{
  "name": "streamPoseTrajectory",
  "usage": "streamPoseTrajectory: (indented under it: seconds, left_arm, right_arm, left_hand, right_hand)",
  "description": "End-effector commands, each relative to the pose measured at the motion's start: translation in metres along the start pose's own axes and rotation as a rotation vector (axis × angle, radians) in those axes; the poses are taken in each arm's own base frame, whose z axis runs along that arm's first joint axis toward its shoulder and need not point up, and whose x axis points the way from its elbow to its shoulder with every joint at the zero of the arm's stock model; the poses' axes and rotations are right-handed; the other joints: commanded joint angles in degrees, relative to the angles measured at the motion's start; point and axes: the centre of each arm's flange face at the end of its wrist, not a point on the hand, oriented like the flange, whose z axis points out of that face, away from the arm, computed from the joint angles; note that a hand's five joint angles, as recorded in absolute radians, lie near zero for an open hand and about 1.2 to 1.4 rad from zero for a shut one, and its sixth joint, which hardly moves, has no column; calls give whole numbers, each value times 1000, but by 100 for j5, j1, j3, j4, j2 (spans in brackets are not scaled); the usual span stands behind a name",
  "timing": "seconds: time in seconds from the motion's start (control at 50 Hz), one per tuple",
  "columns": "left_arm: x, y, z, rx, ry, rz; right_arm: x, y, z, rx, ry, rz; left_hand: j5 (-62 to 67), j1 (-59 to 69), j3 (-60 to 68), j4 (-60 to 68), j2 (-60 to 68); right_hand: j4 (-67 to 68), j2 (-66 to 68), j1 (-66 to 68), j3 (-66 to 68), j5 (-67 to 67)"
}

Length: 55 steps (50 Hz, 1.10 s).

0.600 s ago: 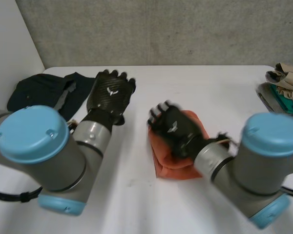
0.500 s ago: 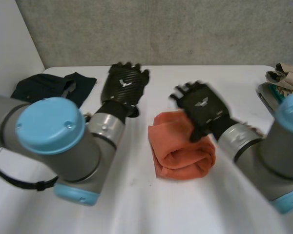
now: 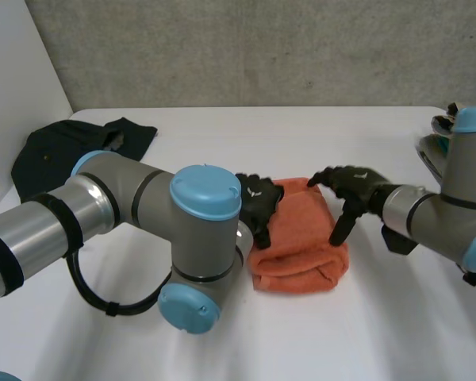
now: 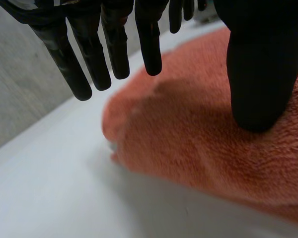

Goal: Fold the laundry.

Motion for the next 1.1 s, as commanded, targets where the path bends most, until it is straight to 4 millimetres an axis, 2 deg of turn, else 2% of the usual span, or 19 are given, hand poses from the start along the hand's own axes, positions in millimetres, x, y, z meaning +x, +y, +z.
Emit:
streamPoseTrajectory:
  seconds: [0.02,0.12,0.2,0.24,0.26,0.28,0.34,0.38,0.44,0.5,0.52,0.6,0.66,0.76,0.88,1.0,1.1]
  left_arm:
    - [2,17,-9,-88,16,143]
    - [7,28,-12,-120,27,264]
    - [8,26,-15,-114,30,276]
    - [8,13,-17,-69,23,268]
    - [7,5,-18,-44,17,264]
    - [4,-12,-22,10,-1,255]
    - [-4,-37,-28,94,-33,238]
    - [-10,-53,-36,153,-53,228]
    - [-18,-74,-47,235,-73,219]
    - [-27,-91,-56,306,-46,217]
    - [-29,-94,-57,320,-23,219]
    - [-31,-98,-59,352,63,223]
    - [-33,-95,-62,334,149,186]
    - [-40,-93,-60,316,223,93]
    - [-41,-92,-60,309,227,66]
    - [-39,-92,-61,308,232,65]
    - [-38,-92,-62,308,235,67]
  right_arm:
    - [-7,27,14,-98,-25,-116]
    - [-1,37,16,-156,57,-250]
    - [-1,30,13,-125,81,-268]
    - [-2,23,9,-88,92,-276]
    - [-4,13,1,-41,103,-287]
    - [-7,8,-3,-16,107,-294]
    - [-11,-6,-22,87,141,-325]
    - [-14,-5,-29,118,148,-334]
    - [-23,4,-42,168,150,-352]
    - [-39,24,-59,215,113,-374]
    - [-46,36,-62,213,88,-377]
    - [-69,63,-65,212,13,-394]
    - [-77,73,-63,218,-1,-403]
    - [-84,97,-48,216,-28,-419]
    - [-76,90,-27,316,63,-464]
    - [-71,91,-10,314,115,-518]
    - [-68,80,0,359,130,-541]
  left_hand:
    - [301,154,214,274,216]
    - [234,87,146,207,149]
    - [166,19,79,139,81]
    - [166,19,79,139,81]
    - [150,3,62,123,64]
    - [116,-31,29,89,31]
    - [-35,-182,-123,-62,-120]
    - [-203,-351,-291,-231,-289]
    - [-304,-452,-392,-332,-390]
    - [-271,-418,-359,-298,-356]
    - [-271,-418,-359,-298,-356]
    - [-204,-351,-291,-231,-289]
    - [-204,-351,-291,-231,-289]
    - [-153,-300,-241,-181,-239]
    - [-153,-300,-241,-180,-239]
    - [-153,-300,-241,-180,-239]
    - [-153,-300,-241,-180,-239]
  right_hand:
    - [-346,-253,-131,-207,-379]
    - [-346,-253,-131,-207,-379]
    - [-346,-253,-131,-207,-379]
    - [-346,-253,-131,-207,-379]
    - [-346,-253,-131,-207,-379]
    - [-346,-253,-131,-207,-379]
    - [-346,-253,-131,-207,-379]
    - [-346,-253,-131,-207,-379]
    - [-346,-253,-131,-207,-379]
    - [-346,-253,-131,-207,-379]
    - [-346,-253,-131,-207,-379]
    - [-346,-253,-131,-207,-379]
    - [-346,-253,-131,-207,-379]
    - [-346,-253,-131,-207,-379]
    - [-346,-253,-131,-207,-379]
    - [-346,-253,-131,-207,-379]
    - [1356,1449,1572,1496,1324]
